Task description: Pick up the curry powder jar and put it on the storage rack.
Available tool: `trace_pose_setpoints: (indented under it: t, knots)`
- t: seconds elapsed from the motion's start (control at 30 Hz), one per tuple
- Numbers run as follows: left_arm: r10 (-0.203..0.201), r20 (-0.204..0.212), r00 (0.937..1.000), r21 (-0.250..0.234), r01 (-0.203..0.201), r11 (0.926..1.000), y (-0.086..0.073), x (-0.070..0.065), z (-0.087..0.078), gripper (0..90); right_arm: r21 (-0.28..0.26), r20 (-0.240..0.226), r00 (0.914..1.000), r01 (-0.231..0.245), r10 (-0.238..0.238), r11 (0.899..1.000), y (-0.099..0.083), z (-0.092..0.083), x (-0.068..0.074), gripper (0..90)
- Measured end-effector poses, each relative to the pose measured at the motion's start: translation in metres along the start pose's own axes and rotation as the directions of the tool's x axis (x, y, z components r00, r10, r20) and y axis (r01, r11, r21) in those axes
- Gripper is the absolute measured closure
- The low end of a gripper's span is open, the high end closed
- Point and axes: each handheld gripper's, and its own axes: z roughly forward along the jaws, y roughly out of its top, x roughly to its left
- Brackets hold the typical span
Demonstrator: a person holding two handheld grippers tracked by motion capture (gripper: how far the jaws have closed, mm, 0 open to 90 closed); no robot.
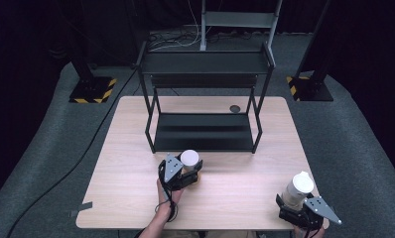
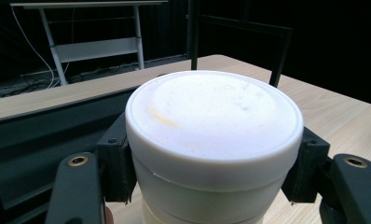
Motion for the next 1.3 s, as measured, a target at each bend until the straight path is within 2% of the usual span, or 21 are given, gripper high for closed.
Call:
trace_pose_setpoints:
  t: [0.47, 1.0, 1.3]
  knots:
    - [0.003, -0.003, 1.0, 0.001, -0.003, 1.0, 0.006, 0.007, -0.004, 33.8, -0.014, 0.003, 1.0, 0.0, 0.0, 1.0, -0.003, -0.001, 0.001, 0.0]
    - [0.039, 0.008, 0.9992, -0.002, -0.039, 0.9992, 0.022, 0.018, -0.007, 33.8, -0.015, 0.006, 1.0, 0.0, 0.0, 1.0, -0.003, -0.001, 0.001, 0.0]
    - [0.023, 0.026, 0.9994, -0.002, -0.023, 0.9997, 0.028, 0.026, -0.007, 33.8, -0.021, 0.007, 1.0, 0.0, 0.0, 1.0, -0.004, -0.001, 0.001, 0.0]
